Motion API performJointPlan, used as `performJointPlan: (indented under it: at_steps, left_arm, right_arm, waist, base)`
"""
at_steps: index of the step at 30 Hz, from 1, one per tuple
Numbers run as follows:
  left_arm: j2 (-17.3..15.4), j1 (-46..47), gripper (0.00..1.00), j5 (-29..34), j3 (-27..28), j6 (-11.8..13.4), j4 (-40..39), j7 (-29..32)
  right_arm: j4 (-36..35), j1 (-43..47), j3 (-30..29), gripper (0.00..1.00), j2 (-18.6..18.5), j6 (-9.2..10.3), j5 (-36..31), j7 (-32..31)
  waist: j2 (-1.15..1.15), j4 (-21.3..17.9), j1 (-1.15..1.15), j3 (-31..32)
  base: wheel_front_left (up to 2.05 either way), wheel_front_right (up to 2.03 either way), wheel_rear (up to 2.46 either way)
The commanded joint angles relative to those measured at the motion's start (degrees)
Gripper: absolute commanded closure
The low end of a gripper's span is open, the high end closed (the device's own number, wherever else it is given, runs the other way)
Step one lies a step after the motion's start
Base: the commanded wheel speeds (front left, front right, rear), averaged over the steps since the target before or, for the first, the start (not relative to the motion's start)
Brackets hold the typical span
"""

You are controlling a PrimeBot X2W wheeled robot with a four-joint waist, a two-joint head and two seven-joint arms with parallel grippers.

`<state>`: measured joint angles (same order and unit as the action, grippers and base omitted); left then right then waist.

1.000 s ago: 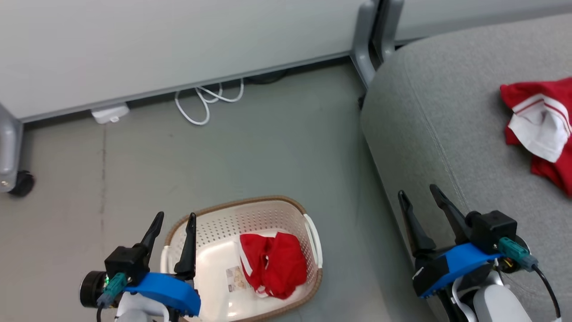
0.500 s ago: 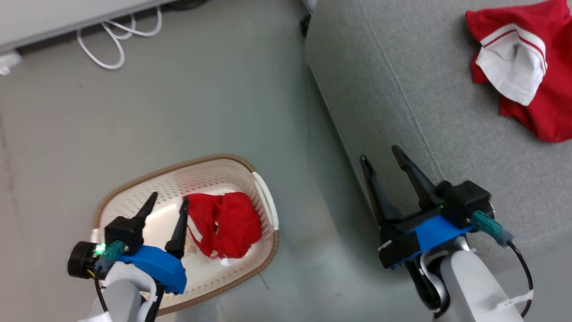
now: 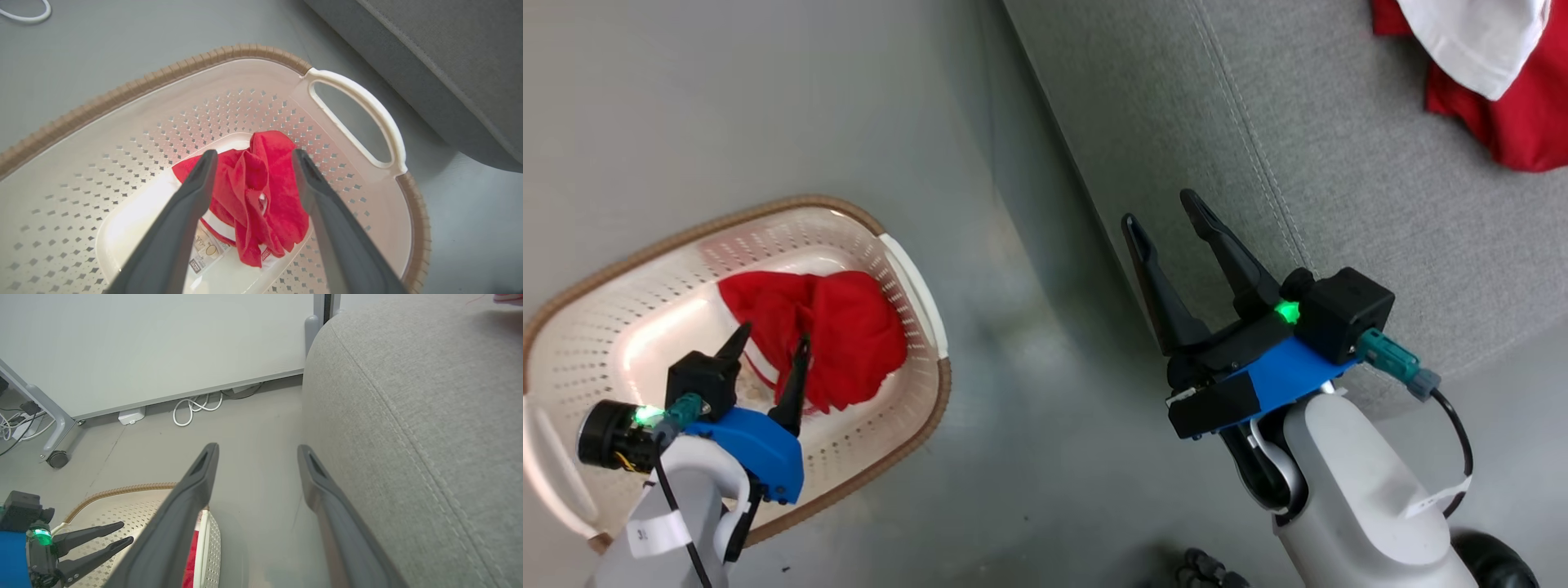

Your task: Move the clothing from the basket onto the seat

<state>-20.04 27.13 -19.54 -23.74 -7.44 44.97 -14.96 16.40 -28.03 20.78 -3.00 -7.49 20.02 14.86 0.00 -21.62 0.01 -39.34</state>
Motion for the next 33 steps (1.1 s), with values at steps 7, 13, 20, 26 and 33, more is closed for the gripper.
performJointPlan:
  at_steps: [7, 13, 20, 26, 33]
  left_arm:
    - [-2.8, 4.1, 0.00, -2.9, -2.3, -0.1, 3.1, 0.8]
    - [-4.8, 6.4, 0.00, -4.9, -3.5, -0.1, 5.7, 1.7]
    - [-6.3, 8.8, 0.00, -7.1, -3.6, -0.1, 8.6, 3.3]
    - [-5.7, 11.2, 0.00, -8.3, -4.7, -0.1, 10.7, 4.4]
    - [-4.7, 12.7, 0.00, -9.4, -6.1, -0.1, 13.1, 4.4]
  right_arm:
    - [-3.1, -2.7, 1.3, 0.00, 0.2, -0.01, 2.2, 0.3]
    - [-5.1, -3.4, 1.7, 0.00, 0.2, -0.01, 3.4, 0.4]
    - [-6.4, -3.5, 2.6, 0.00, 0.2, -0.01, 5.1, 0.4]
    - [-6.8, -2.5, 2.0, 0.00, 0.2, -0.01, 5.2, 0.4]
    - [-7.2, -1.5, 1.8, 0.00, 0.2, -0.01, 5.5, 0.4]
  waist:
    - [0.00, -4.2, -0.01, -6.3]
    - [0.00, -5.5, -0.01, -8.8]
    - [0.00, -6.8, -0.01, -11.1]
    - [0.00, -6.5, -0.01, -11.9]
    - [0.00, -6.4, -0.01, -12.1]
  base:
    - [0.00, 0.00, 0.00]
    - [0.00, 0.00, 0.00]
    - [0.00, 0.00, 0.00]
    - [0.00, 0.00, 0.00]
    - [0.00, 0.00, 0.00]
